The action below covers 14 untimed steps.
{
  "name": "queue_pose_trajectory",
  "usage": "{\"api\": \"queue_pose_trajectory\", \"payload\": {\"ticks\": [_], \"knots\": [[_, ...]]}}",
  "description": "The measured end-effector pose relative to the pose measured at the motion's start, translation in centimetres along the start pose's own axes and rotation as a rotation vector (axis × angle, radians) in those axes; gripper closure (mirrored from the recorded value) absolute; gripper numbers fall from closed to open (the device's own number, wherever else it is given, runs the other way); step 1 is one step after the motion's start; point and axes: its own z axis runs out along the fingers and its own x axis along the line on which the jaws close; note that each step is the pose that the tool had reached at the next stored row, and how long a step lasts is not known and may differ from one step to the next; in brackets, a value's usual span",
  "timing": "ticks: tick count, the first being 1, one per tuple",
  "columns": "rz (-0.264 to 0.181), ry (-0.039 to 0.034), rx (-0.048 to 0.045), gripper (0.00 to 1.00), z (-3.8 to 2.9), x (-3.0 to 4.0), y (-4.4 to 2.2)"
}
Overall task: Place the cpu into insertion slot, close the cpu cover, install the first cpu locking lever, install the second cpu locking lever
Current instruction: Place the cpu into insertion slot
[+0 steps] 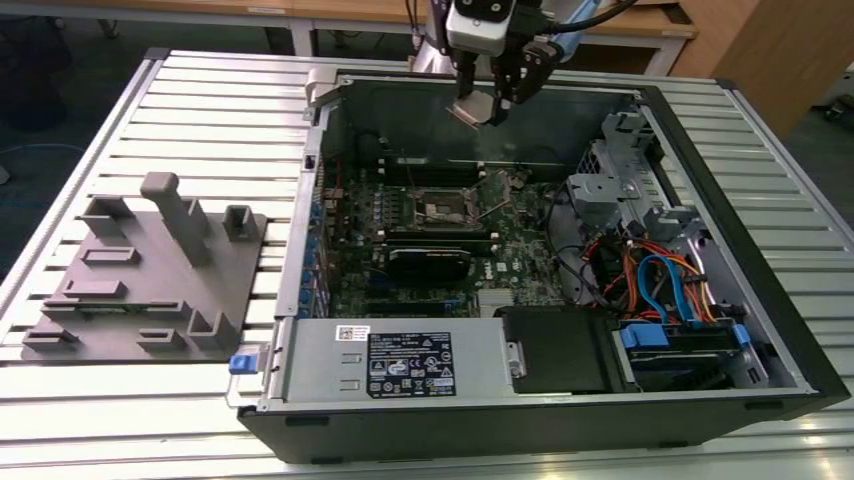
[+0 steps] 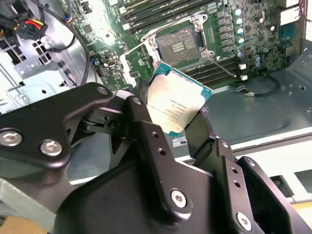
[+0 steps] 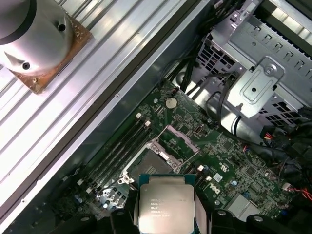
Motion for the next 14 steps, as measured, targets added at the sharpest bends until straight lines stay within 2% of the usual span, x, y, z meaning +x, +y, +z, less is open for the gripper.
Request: {"api": "queue_pose_trajectory", "payload": {"ticks": [5,10,14], "knots": [[0.036,-0.0031,-0.0003,0.46,0.12,0.05,0.03],[0.096,-0.0073,0.0,0.46,0.23,0.07,0.04],[0.103,-0.004,0.0039,0.46,0.27,0.07,0.04]]}}
